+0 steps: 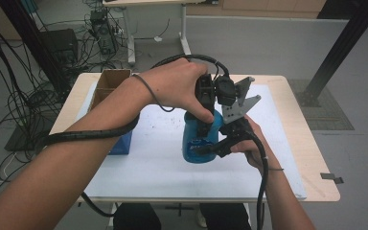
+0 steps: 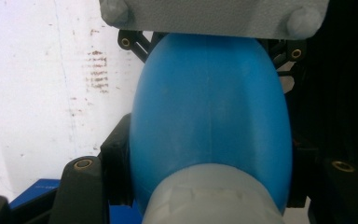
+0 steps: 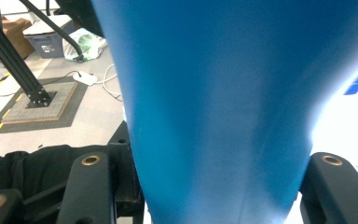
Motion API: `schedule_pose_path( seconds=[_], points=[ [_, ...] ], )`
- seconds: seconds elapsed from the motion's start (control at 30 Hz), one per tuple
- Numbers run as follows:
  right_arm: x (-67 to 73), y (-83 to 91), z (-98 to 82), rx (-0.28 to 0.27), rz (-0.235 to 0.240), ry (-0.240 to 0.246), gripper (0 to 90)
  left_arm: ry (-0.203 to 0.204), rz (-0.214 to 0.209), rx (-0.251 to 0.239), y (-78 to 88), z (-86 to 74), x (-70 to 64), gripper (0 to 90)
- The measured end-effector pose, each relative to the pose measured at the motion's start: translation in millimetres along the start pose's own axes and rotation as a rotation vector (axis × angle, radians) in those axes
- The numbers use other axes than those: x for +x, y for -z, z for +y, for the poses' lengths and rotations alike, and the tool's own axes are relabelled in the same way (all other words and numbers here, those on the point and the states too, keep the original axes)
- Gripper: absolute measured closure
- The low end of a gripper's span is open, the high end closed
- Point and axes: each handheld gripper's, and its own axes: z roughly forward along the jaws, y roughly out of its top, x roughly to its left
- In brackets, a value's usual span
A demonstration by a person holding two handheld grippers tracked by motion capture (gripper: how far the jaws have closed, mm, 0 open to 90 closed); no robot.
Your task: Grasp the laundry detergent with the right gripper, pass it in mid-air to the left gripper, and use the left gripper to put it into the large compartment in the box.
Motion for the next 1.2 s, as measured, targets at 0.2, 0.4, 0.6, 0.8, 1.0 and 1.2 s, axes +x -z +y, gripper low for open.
schedule_pose_path(
  seconds=[0.2,0.4,0.6,0.8,1.0,1.2],
  points=[
    [-0.7,-0.2,0.0,-0.002,0.002,0.001,42.1,0.002,0.000,-0.002,0.1,-0.5,0.2,38.0],
    [-0.5,0.4,0.5,0.000,0.002,0.002,42.0,0.001,0.001,-0.005,0.7,-1.3,-0.4,38.0],
    [0.0,-0.1,0.8,-0.001,0.001,-0.001,42.0,0.002,0.002,-0.010,1.0,-3.0,-0.6,38.1],
    [-1.2,-0.7,1.1,-0.004,0.006,-0.001,42.0,0.004,-0.001,-0.013,1.8,-4.5,0.4,38.1],
    [-1.1,-1.1,1.3,-0.004,0.006,0.000,42.0,0.005,0.003,-0.018,1.5,-6.0,-0.6,38.1],
    [-0.6,-1.0,-0.2,-0.017,0.006,0.003,41.6,0.003,0.005,-0.019,4.3,-7.4,-1.3,38.3]
  ],
)
